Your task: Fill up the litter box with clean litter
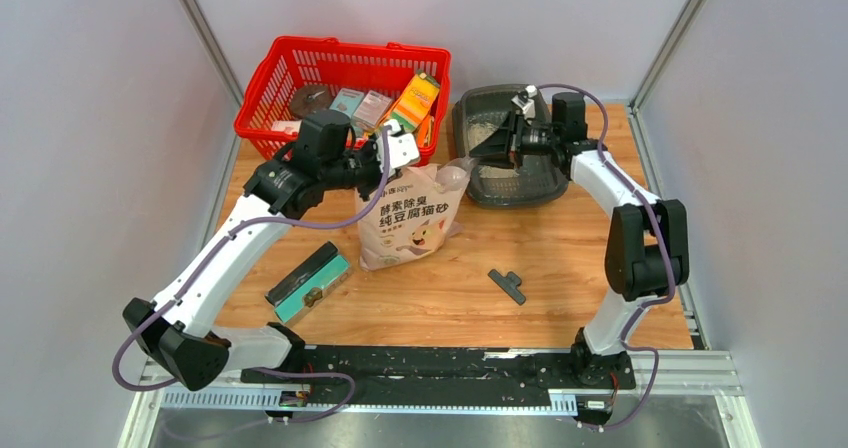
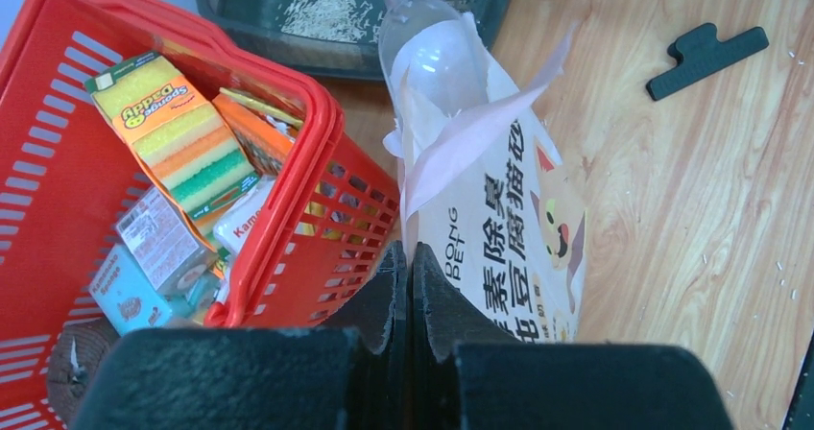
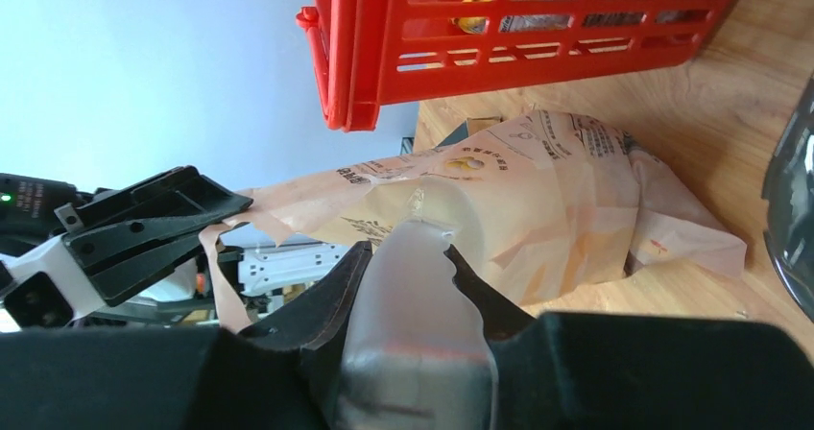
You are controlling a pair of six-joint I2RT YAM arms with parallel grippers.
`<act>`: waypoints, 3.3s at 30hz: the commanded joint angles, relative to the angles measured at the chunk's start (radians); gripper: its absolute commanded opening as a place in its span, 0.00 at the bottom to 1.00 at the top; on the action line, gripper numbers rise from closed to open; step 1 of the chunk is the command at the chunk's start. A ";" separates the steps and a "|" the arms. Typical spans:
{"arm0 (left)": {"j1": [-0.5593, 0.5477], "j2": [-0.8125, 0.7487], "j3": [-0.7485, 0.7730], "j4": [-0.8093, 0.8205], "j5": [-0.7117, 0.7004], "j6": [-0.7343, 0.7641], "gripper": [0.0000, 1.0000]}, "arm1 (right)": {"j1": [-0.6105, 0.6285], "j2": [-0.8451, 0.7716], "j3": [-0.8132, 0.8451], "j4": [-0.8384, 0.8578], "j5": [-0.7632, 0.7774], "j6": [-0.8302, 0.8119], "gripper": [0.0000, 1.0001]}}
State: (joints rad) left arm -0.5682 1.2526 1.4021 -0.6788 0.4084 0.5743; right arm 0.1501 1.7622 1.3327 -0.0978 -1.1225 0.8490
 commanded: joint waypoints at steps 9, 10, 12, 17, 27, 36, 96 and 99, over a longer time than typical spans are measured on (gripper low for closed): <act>-0.006 -0.048 0.069 0.096 0.046 0.145 0.00 | -0.078 -0.090 -0.153 0.359 -0.103 0.226 0.00; -0.006 -0.050 0.066 0.091 0.044 0.151 0.00 | -0.078 -0.090 -0.152 0.371 -0.123 0.223 0.00; -0.005 -0.058 0.054 0.078 0.037 0.168 0.00 | -0.078 -0.083 -0.129 0.366 -0.160 0.176 0.00; -0.006 -0.067 0.034 0.073 0.023 0.174 0.00 | -0.087 -0.060 -0.145 0.296 -0.211 0.099 0.00; -0.006 -0.070 0.026 0.074 -0.002 0.176 0.00 | -0.135 -0.038 -0.161 0.435 -0.188 0.216 0.00; -0.006 -0.067 0.017 0.084 0.001 0.164 0.00 | -0.141 -0.073 -0.224 0.489 -0.165 0.294 0.00; -0.006 -0.048 0.005 0.047 0.012 0.122 0.00 | -0.481 0.195 0.365 -0.284 0.385 -0.467 0.00; -0.006 -0.048 0.001 0.047 0.020 0.125 0.00 | -0.468 0.174 0.399 -0.307 0.458 -0.498 0.00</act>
State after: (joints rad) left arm -0.5755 1.2510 1.3941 -0.7086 0.4019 0.6968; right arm -0.3340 1.9934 1.6592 -0.3630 -0.8024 0.4484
